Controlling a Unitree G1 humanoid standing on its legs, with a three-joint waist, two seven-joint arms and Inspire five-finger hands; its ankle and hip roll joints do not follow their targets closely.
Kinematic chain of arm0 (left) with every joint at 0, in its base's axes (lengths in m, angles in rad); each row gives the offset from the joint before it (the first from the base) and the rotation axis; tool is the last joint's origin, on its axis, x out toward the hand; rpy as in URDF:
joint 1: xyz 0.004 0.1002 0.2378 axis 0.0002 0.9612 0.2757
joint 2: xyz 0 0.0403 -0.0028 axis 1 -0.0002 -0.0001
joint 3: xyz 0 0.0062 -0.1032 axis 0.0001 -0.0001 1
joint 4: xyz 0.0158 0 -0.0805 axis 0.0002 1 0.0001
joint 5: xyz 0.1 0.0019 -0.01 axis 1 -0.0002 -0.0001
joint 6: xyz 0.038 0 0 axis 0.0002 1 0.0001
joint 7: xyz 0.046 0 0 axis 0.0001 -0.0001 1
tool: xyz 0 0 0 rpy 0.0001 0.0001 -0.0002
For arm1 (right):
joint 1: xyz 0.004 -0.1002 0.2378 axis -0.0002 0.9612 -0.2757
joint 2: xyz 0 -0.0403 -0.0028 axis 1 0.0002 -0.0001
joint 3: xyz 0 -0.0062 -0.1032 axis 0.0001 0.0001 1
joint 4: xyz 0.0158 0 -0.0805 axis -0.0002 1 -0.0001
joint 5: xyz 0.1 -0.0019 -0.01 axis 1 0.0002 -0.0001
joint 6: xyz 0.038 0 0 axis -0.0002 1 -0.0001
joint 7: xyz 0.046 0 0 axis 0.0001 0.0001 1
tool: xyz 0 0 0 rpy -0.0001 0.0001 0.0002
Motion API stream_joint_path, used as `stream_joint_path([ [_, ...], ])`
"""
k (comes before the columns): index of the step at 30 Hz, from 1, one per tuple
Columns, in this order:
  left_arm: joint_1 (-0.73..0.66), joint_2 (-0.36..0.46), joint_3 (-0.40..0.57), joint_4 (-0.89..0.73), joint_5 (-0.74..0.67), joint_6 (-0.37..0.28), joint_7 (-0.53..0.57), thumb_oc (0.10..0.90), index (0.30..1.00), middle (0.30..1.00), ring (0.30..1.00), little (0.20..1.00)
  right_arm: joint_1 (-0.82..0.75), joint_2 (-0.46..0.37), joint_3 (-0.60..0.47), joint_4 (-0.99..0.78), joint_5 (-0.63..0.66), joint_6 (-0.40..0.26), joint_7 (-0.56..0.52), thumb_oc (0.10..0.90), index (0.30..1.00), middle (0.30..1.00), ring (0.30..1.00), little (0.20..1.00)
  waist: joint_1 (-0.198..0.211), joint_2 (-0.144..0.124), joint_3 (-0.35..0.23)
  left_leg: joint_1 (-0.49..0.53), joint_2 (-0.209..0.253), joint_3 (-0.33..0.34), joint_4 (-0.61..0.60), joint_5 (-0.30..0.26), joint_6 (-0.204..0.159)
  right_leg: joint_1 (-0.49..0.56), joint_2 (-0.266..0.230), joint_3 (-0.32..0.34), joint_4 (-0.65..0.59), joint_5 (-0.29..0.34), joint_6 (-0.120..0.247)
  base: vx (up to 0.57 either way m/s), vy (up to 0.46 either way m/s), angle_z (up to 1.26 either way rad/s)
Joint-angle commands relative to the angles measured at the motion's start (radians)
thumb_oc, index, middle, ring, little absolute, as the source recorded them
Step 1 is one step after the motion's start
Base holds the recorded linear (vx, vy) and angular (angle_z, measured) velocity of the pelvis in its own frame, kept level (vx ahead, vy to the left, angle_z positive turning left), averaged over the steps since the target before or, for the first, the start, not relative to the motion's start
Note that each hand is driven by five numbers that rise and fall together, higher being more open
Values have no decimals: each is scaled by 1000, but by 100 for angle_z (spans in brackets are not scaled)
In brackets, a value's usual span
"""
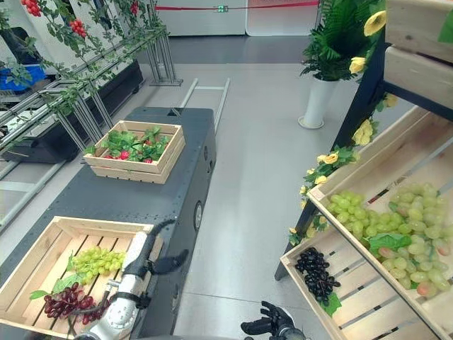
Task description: Pick up the fruits from the basket on one side to the basket on the other side
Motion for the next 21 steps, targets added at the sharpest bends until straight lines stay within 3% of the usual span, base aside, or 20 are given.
stream_joint_path([
  [1,-128,100,90,-69,-19,4,99,800,900,900,900,900,-29,-14,-20,4,7,-20,-17,800,900,900,900,900,32,-25,10,-36,-93,3,3,-48,46,35,-24,-16,7,-43,9,-41,101,1],
  [6,-124,221,165,-23,48,65,141,800,900,900,900,900,-34,-61,-42,18,9,-24,13,800,900,900,900,900,38,-8,26,-39,-100,-17,3,-41,43,33,-29,-27,7,-40,9,-8,74,10],
  [10,-120,287,211,65,53,104,187,800,900,900,900,900,-16,-70,-39,30,-8,-33,24,800,900,900,900,900,37,-10,22,-33,-101,-22,3,-42,40,41,-30,-34,7,-45,14,56,62,8],
  [16,-112,349,275,161,24,162,203,800,900,900,900,900,-8,-80,-14,24,-3,-35,37,800,900,900,900,900,54,-29,37,-51,-93,-33,3,-28,39,31,-25,-47,7,-44,16,34,32,0],
  [21,-135,376,233,163,84,213,177,800,900,900,900,900,-39,-84,5,3,52,-40,47,800,900,900,900,900,68,-44,82,-86,-82,-27,25,-18,43,-7,-23,-57,35,-44,7,-81,46,5],
])
